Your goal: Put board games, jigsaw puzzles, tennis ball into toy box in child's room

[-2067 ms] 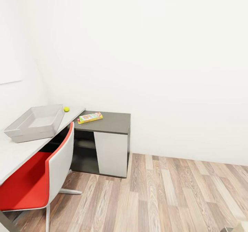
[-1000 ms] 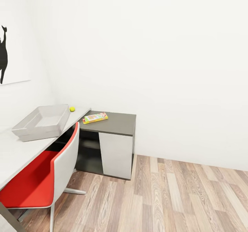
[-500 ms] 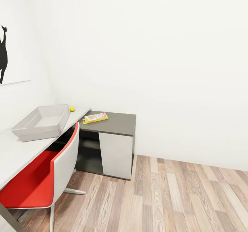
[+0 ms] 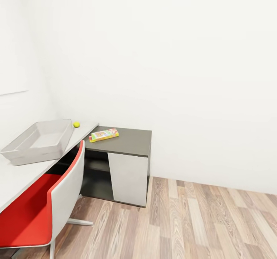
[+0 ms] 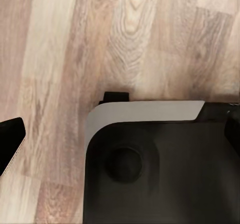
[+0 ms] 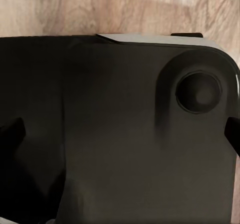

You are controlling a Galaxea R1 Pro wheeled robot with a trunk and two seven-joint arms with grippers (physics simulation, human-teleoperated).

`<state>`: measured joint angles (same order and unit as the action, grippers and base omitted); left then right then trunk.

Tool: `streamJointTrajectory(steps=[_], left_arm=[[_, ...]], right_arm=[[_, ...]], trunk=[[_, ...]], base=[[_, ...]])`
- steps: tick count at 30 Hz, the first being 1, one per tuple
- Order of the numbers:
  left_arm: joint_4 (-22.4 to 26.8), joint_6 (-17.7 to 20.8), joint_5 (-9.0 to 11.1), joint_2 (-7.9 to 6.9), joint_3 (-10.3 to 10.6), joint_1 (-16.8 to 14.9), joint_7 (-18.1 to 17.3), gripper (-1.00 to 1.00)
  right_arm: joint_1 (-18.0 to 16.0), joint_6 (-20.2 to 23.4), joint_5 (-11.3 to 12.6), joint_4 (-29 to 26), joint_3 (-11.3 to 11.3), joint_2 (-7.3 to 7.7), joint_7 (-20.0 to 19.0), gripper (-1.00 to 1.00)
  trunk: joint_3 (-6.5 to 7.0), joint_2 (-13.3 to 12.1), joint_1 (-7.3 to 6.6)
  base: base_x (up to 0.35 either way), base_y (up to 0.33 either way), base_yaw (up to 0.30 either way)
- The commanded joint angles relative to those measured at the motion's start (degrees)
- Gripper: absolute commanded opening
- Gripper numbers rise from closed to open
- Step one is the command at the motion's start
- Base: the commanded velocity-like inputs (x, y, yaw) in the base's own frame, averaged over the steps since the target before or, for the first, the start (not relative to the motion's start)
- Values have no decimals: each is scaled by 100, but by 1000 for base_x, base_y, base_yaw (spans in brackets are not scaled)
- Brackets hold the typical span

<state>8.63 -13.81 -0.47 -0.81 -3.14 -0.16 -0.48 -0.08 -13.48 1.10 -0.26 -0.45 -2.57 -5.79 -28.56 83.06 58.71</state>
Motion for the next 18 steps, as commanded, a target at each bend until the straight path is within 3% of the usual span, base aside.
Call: streamJointTrajectory(steps=[1, 7, 18], left_arm=[[-2, -22, -5, 2, -29, -2, -5, 100], [-2, -41, -3, 2, -29, -2, -5, 100], [-2, -51, 3, 2, -28, -2, -5, 100]], right_arm=[[-1, -14, 13, -1, -6, 1, -19, 100], [-1, -14, 13, -1, -8, 4, -19, 100], [-1, -14, 13, -1, -7, 10, -19, 100]], trunk=[[-5, 2, 2], [-5, 2, 2], [-5, 2, 2]], base=[[206, 0, -111], [137, 0, -185], [18, 0, -251]])
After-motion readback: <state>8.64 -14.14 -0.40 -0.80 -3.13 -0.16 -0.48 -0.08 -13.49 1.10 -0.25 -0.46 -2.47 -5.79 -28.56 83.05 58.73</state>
